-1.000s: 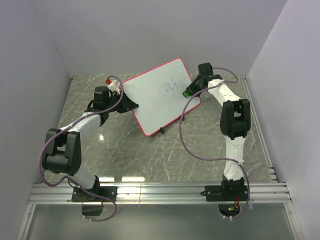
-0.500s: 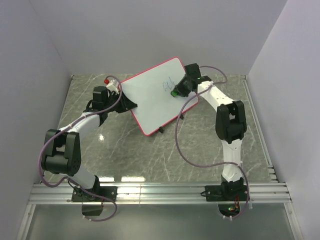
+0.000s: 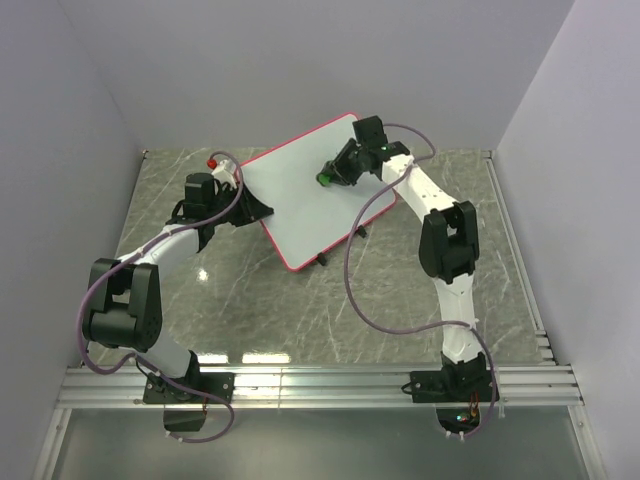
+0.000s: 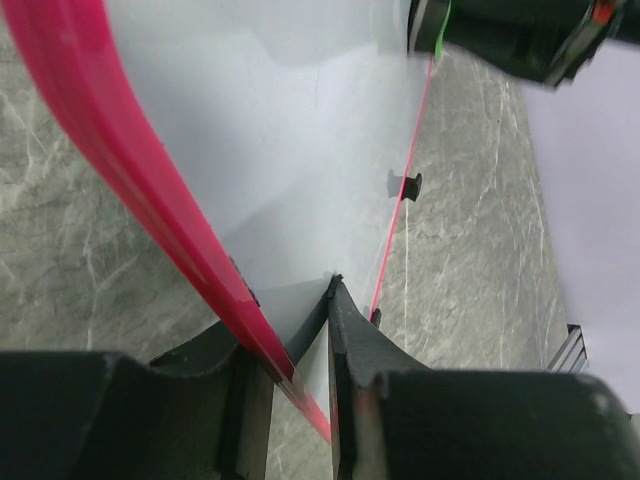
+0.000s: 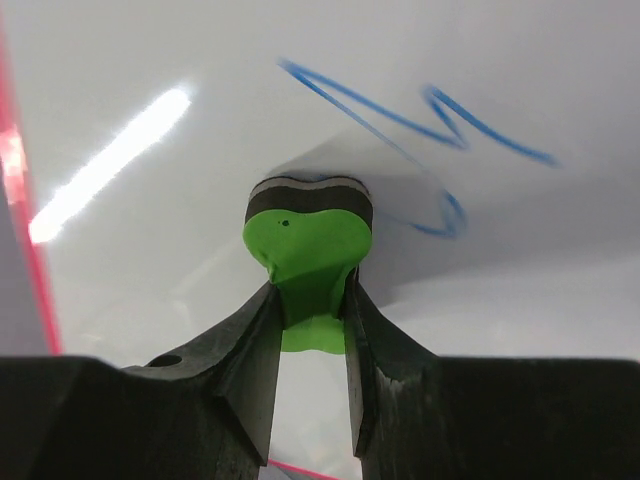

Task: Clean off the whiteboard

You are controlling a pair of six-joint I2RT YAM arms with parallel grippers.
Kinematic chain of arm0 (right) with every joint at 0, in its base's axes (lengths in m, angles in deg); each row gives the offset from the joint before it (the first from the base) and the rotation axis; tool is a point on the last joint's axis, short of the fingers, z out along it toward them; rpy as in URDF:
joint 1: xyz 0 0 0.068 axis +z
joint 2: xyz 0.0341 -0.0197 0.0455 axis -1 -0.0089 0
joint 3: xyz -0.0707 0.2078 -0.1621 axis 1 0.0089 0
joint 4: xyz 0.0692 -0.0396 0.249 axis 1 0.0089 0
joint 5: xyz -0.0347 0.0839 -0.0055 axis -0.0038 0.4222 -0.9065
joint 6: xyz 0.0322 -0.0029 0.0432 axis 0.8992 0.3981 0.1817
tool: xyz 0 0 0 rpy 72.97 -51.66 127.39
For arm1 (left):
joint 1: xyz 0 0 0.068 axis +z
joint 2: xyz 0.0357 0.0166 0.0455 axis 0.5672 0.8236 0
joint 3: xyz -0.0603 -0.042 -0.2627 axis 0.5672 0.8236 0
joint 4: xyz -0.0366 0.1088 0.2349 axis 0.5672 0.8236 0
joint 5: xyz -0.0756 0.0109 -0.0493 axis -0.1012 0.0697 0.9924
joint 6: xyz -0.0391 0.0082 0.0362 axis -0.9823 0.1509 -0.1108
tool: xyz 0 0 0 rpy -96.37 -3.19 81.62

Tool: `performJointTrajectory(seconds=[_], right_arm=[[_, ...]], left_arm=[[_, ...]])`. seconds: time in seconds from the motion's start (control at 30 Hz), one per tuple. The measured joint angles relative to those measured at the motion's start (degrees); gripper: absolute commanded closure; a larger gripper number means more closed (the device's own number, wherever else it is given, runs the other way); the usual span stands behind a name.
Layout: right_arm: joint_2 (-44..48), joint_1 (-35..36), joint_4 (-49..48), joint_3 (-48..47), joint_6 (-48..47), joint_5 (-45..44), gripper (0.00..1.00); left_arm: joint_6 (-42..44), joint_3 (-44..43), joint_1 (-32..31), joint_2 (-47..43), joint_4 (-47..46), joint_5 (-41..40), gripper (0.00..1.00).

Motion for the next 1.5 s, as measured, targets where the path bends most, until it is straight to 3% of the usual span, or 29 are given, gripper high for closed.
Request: performJointTrajectory(seconds=[0.17, 0.4, 0.5, 0.77, 0.9, 1.07, 1.23, 1.5], right_arm=[[-6.01, -0.9, -1.77, -12.24, 0.92, 2.43, 1.0], [-7.08, -1.07, -6.67, -12.11, 2.56, 3.91, 1.0], [-5.18, -1.44, -9.73, -7.1, 2.67, 3.82, 1.0], [6.43, -6.99, -14.86, 20.63, 1.68, 3.89, 1.0], [6.4, -10.69, -12.66, 23.61, 0.11, 3.76, 1.0], [4.76, -10.47, -8.44, 19.23, -1.84, 2.71, 1.0], [0.07, -9.4, -5.16, 8.33, -2.05, 3.93, 1.0], [-7.15, -6.12, -21.18, -4.35, 7.54, 14.8, 1.0]], left_arm=[[0.11, 0.0, -0.46, 0.0, -0.22, -0.42, 1.0], [0.26, 0.0, -0.9, -0.09, -0.35, -0.92, 1.0], [0.22, 0.0, -0.92, -0.15, -0.28, -0.98, 1.0], [0.83, 0.0, -1.27, -0.72, 0.28, -1.44, 1.0], [1.05, 0.0, -1.42, -0.74, 0.26, -1.44, 1.0], [1.49, -0.26, -2.36, -0.83, 0.46, -2.69, 1.0], [2.12, -0.92, -4.15, -0.87, 0.7, -5.66, 1.0], [2.14, -1.11, -6.03, -0.87, 1.31, -8.26, 1.0]])
